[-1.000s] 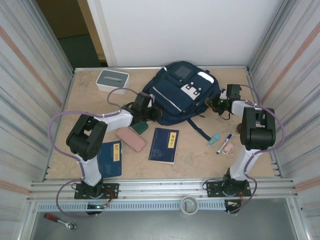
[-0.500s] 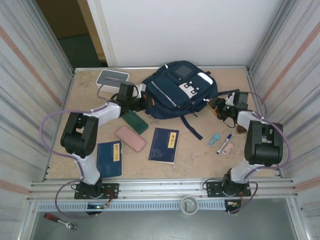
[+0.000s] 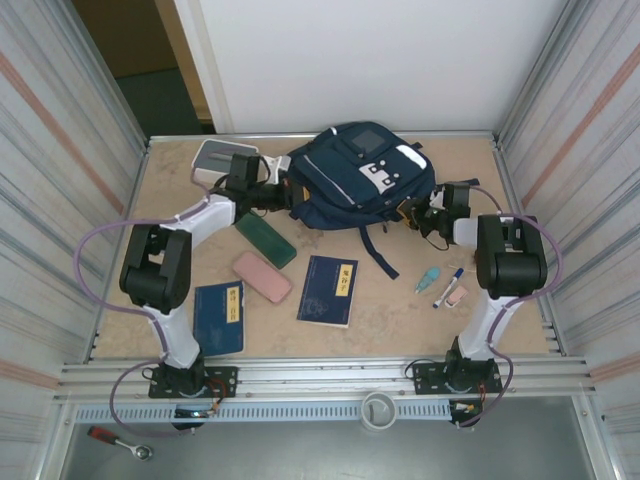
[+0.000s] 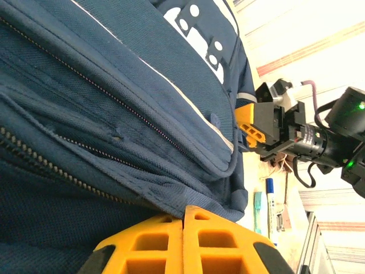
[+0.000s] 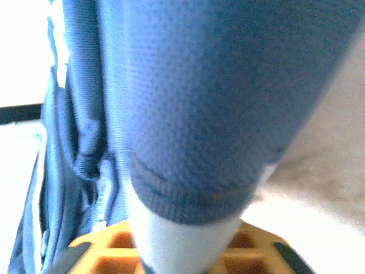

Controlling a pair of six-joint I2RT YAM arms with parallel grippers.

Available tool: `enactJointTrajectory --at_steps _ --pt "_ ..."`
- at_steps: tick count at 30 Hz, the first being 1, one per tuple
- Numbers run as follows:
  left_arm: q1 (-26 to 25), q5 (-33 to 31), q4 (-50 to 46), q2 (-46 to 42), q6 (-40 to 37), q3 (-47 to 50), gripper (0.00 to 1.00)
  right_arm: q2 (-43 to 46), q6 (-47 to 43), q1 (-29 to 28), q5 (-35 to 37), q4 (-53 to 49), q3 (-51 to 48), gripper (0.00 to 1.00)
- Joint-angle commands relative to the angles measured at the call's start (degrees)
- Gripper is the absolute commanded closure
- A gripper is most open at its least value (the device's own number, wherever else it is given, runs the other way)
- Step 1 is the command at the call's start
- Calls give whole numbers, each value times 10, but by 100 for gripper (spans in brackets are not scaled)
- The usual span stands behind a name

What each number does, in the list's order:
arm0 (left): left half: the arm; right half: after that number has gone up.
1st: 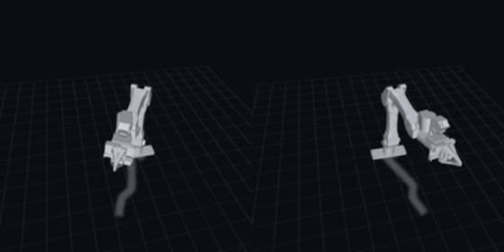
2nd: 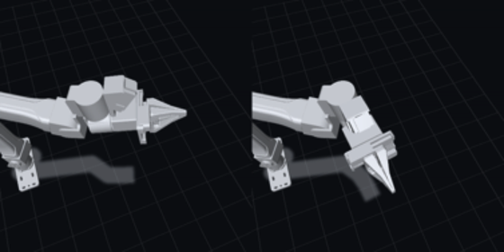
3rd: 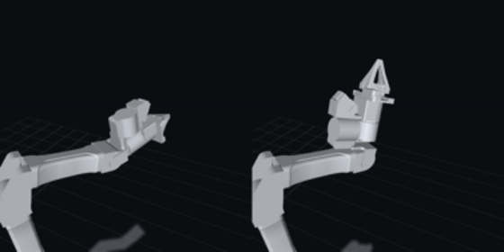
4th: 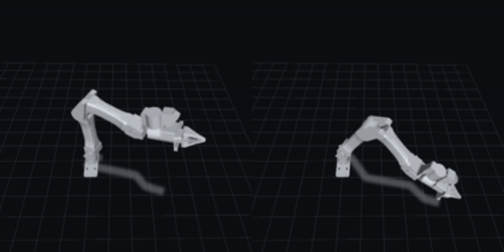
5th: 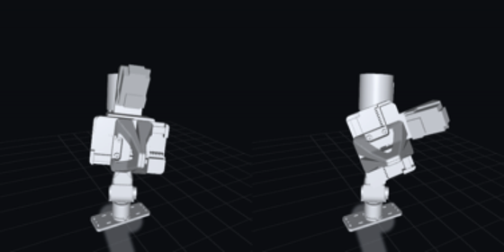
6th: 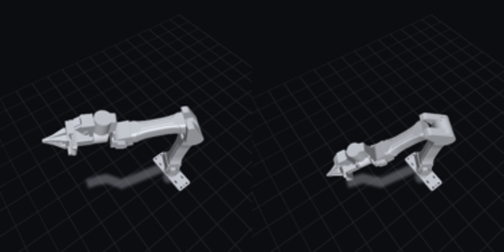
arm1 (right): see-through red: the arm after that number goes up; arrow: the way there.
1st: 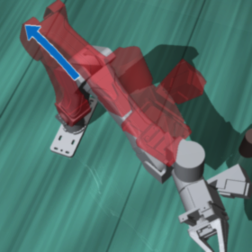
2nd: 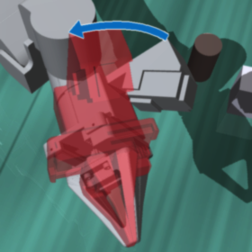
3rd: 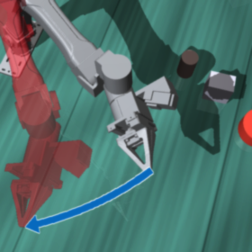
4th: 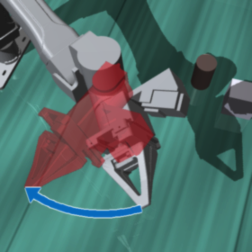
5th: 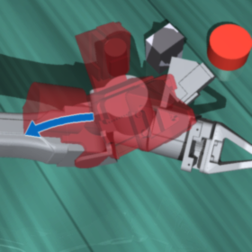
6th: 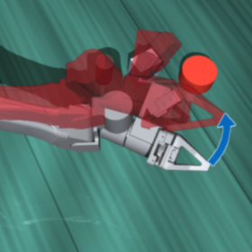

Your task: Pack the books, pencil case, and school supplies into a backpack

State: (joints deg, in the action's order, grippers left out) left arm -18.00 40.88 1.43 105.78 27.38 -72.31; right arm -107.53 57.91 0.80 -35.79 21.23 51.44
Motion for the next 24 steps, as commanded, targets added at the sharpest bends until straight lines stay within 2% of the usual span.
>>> enactJointTrajectory --at_steps 1,3,4,6,7,8,10,15,18,20,24 --pt "20 15 16 11 -19 -46 100 37 58 -17 26 65 -12 100" --pt "26 0 8 20 -18 -64 100 67 96 -34 46 90 -31 100" --pt "29 -9 3 23 -17 -72 95 83 124 -44 59 102 -41 100" --pt "35 -31 -4 20 -15 -78 82 110 160 -64 90 115 -56 100" --pt "38 -47 -5 12 -13 -75 71 124 178 -76 110 118 -61 100" --pt "39 -72 -5 0 -15 -66 63 135 193 -89 130 118 -63 100" --pt "40 -131 -6 -35 -25 -35 53 154 217 -114 170 113 -64 100" --pt "32 -283 3 -164 -45 93 39 177 253 -164 244 104 -43 100" --pt "-10 -377 4 -255 -74 174 32 180 258 -188 268 99 -22 100" --pt "-57 -428 15 -300 -90 217 30 181 258 -201 277 95 -9 100" --pt "-169 -504 65 -320 -100 275 31 173 253 -218 280 83 21 100"
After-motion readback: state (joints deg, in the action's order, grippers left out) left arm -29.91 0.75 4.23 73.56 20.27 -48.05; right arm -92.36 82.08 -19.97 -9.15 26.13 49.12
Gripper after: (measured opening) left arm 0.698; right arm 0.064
